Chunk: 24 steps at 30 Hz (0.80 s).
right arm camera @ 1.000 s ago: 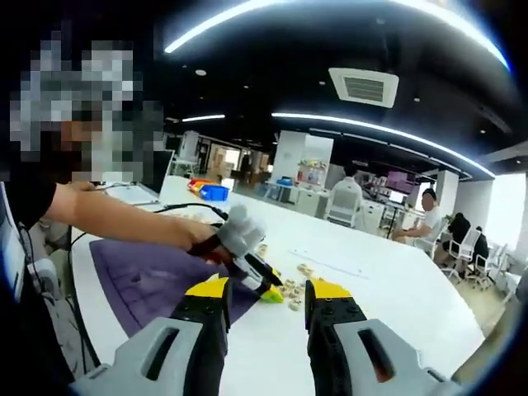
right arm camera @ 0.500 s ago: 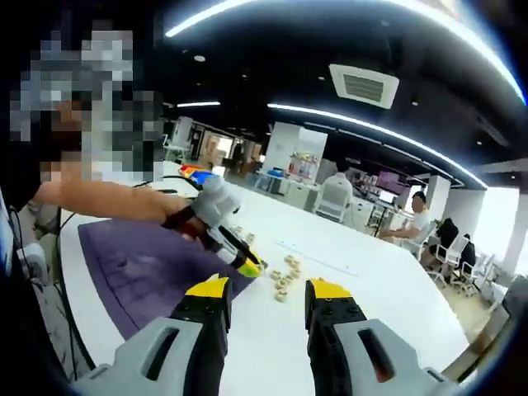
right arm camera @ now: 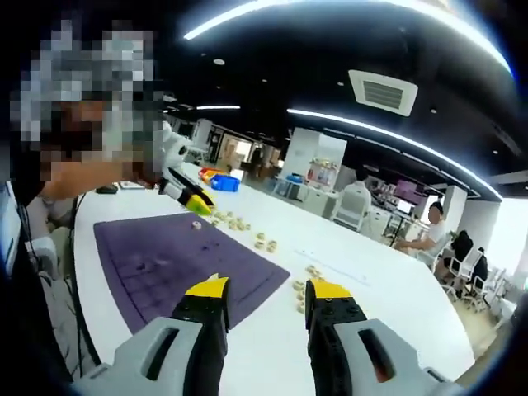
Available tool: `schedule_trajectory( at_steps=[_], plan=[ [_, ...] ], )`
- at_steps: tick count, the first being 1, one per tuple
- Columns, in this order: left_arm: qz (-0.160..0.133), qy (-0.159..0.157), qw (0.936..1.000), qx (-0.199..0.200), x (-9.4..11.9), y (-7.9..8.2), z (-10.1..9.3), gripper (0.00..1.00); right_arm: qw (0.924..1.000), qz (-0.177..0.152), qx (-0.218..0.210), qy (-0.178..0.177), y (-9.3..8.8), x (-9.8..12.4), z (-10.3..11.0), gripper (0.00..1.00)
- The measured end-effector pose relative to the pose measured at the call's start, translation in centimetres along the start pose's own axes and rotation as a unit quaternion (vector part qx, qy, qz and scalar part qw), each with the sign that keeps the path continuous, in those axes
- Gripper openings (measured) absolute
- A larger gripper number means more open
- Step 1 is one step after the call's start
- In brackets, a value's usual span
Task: Pick up the chess pieces one by one and place each piece onto its starting position on the chessboard, setting the pieces on their correct points until all the chess pieces are arranged in the starting layout
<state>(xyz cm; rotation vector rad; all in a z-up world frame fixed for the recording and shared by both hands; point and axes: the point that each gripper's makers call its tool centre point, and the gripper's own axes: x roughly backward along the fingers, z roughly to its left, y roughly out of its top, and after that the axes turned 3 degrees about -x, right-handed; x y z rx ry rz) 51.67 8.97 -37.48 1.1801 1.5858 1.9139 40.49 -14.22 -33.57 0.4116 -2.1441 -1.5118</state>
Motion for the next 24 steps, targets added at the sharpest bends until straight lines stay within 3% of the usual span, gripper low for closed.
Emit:
schedule_trajectory(
  at_steps=[4,9,16,24],
  plan=[
    [0.007,0.022,0.9994,0.026,3.3,-2.8,1.9,0.20,0.9998,0.001,0.009,0.019,0.2,-0.3,1.2,0.37],
    [0.005,0.051,0.9974,0.052,5.2,-5.1,4.3,0.20,0.9997,0.003,0.011,0.021,0.1,-0.4,1.2,0.37],
    [0.031,0.085,0.9943,0.057,5.9,-8.7,6.2,0.20,0.9999,0.005,0.006,0.015,-0.2,-0.2,0.7,0.37],
    [0.061,0.099,0.9914,0.061,4.8,-11.5,7.3,0.20,0.9998,0.007,0.005,0.016,-0.3,-0.2,0.7,0.37]
  ],
)
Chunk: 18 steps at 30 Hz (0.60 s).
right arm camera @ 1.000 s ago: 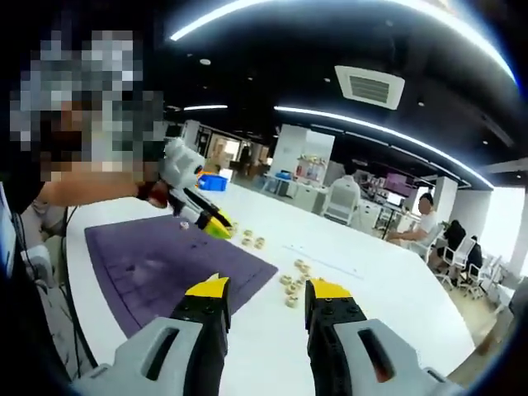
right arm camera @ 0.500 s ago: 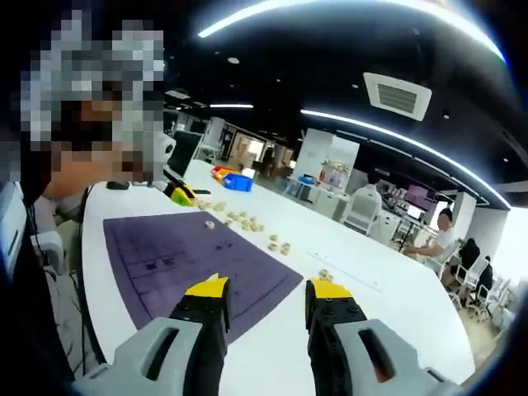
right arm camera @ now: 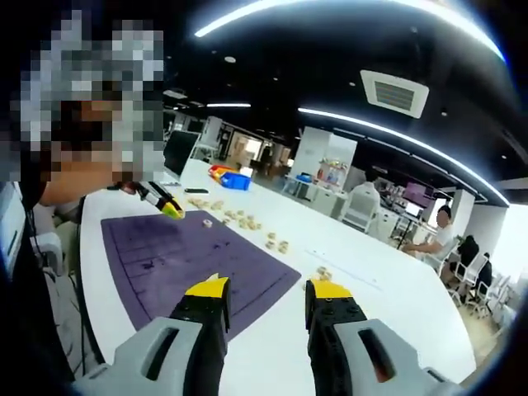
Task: Pick up the chess pieces one by one and place each piece onto its starting position on the chessboard, setting the pieces on their correct points until all the chess pieces are arranged in the starting layout
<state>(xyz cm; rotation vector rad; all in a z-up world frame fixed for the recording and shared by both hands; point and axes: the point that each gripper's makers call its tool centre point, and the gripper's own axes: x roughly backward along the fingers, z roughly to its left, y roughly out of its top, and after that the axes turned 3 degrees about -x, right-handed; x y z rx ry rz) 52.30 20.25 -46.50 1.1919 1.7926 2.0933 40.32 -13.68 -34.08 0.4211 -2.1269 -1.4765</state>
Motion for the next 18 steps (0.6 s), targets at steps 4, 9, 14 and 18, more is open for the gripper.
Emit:
schedule_trajectory(
  at_steps=[4,9,14,18],
  plan=[
    [0.007,0.001,1.0000,0.005,-1.0,-0.6,0.5,0.20,1.0000,-0.002,-0.001,-0.004,0.1,0.1,-0.1,0.37],
    [0.014,0.015,0.9997,0.014,-2.4,-0.6,1.9,0.20,1.0000,0.001,-0.001,-0.001,-0.1,-0.1,0.0,0.37],
    [0.009,0.005,0.9998,0.019,-3.9,0.3,1.3,0.20,1.0000,0.002,-0.001,-0.002,-0.1,-0.3,0.0,0.37],
    [0.012,-0.012,0.9998,0.008,-5.1,0.9,-0.2,0.20,1.0000,0.005,0.000,0.000,-0.3,-0.4,0.2,0.37]
  ],
)
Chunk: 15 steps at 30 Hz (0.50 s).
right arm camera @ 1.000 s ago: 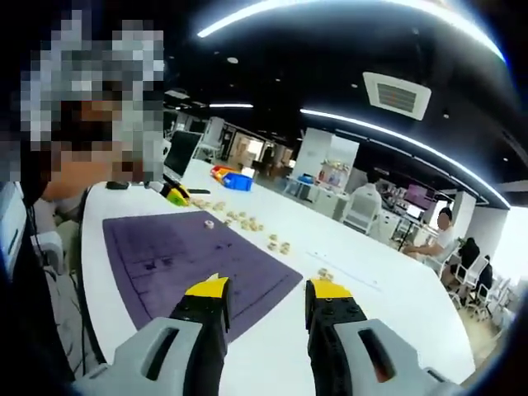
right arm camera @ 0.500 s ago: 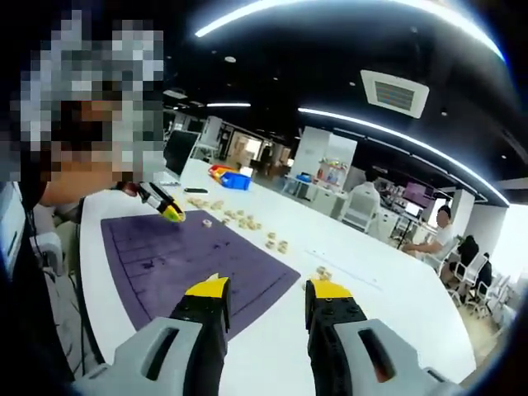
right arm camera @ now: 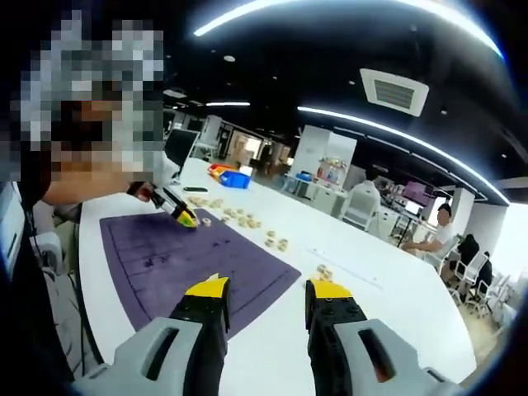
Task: Pick up the chess pieces one by one and place each piece onto its starting position on the chessboard, setting the pieces on their correct points until all the chess pieces are arranged in the starting layout
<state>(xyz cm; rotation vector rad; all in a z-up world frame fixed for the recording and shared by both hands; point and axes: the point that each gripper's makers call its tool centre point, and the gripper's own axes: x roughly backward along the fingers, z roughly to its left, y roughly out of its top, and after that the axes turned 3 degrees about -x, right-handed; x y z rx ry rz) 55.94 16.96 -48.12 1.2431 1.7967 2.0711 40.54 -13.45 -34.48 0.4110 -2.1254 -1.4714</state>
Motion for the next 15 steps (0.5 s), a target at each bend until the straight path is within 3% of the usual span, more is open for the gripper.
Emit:
schedule_trajectory(
  at_steps=[10,13,15],
  plan=[
    [0.009,0.004,0.9999,-0.009,-2.2,0.1,-0.3,0.21,1.0000,0.000,-0.001,0.001,0.1,-0.2,-0.1,0.37],
    [0.003,0.002,0.9999,-0.012,-2.2,0.2,-0.2,0.36,1.0000,-0.002,0.000,0.001,0.1,0.0,0.0,0.37],
    [0.001,-0.005,0.9999,-0.012,-1.9,0.3,-0.5,0.36,1.0000,-0.002,0.000,0.001,0.1,0.1,-0.1,0.37]
  ],
)
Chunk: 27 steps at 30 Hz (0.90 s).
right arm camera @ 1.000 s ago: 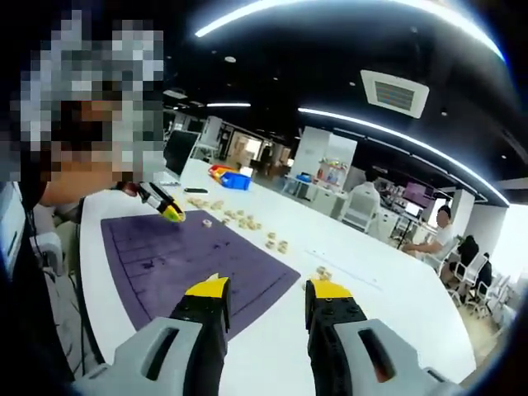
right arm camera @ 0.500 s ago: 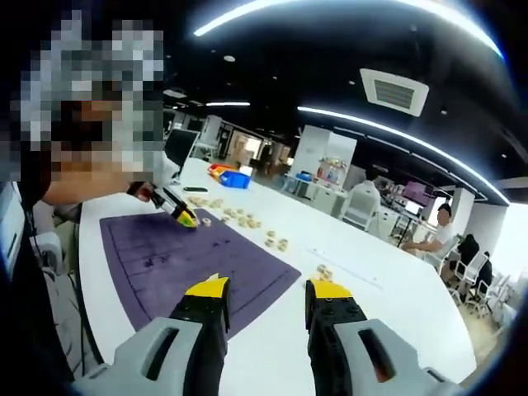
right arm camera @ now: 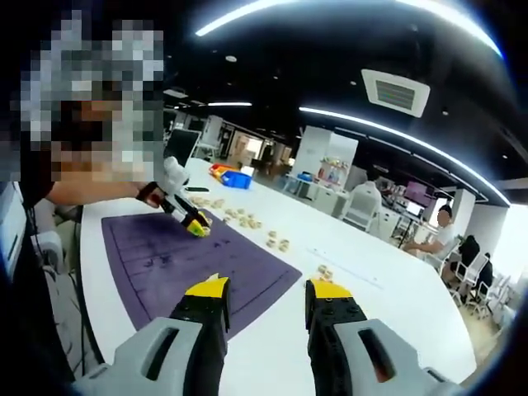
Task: Pick up the chess pieces one by one and place each piece onto its starting position on the chessboard, setting the pieces on their correct points until all the chess pieces are arranged in the starting layout
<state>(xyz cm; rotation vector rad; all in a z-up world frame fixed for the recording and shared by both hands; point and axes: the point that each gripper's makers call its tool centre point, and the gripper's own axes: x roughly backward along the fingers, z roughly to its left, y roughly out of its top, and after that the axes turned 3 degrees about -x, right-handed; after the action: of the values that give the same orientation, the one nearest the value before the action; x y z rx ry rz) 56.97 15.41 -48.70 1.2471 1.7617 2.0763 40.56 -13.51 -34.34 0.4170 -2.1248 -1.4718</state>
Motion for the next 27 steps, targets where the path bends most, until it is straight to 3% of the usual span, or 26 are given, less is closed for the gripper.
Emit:
schedule_trajectory(
  at_steps=[4,7,10,11,12,13,14,18,22,27],
  plan=[
    [-0.030,0.043,0.9986,0.002,1.8,1.5,2.7,0.33,1.0000,0.001,-0.004,-0.005,-0.2,0.1,-0.4,0.37],
    [-0.011,0.087,0.9959,-0.019,2.8,0.9,5.6,0.26,1.0000,-0.002,-0.003,-0.005,0.0,0.2,-0.5,0.37],
    [0.009,0.089,0.9959,0.011,2.2,-0.3,7.2,0.22,1.0000,-0.006,-0.004,-0.005,0.2,0.2,-0.5,0.37],
    [0.017,0.086,0.9960,0.020,1.7,-0.9,7.3,0.20,1.0000,-0.004,-0.003,-0.005,0.1,0.2,-0.5,0.37],
    [-0.020,0.073,0.9958,0.051,0.9,0.1,6.9,0.18,1.0000,-0.004,-0.003,-0.004,0.0,0.1,-0.5,0.37],
    [-0.009,0.046,0.9960,0.077,0.4,-0.1,6.1,0.17,1.0000,-0.002,-0.003,-0.004,0.0,0.1,-0.5,0.37],
    [-0.013,0.037,0.9961,0.078,0.2,0.1,5.8,0.17,1.0000,-0.001,-0.004,-0.005,-0.1,0.1,-0.5,0.37],
    [-0.022,0.043,0.9964,0.070,-1.5,0.8,5.6,0.15,1.0000,0.000,-0.004,-0.004,-0.2,0.1,-0.5,0.37],
    [-0.025,0.037,0.9953,0.086,-2.8,1.6,5.3,0.05,1.0000,0.003,-0.004,-0.002,-0.4,-0.2,-0.4,0.37],
    [-0.022,0.048,0.9948,0.086,-3.6,2.1,5.6,0.08,1.0000,0.004,-0.002,0.001,-0.5,-0.1,-0.3,0.37]
  ],
)
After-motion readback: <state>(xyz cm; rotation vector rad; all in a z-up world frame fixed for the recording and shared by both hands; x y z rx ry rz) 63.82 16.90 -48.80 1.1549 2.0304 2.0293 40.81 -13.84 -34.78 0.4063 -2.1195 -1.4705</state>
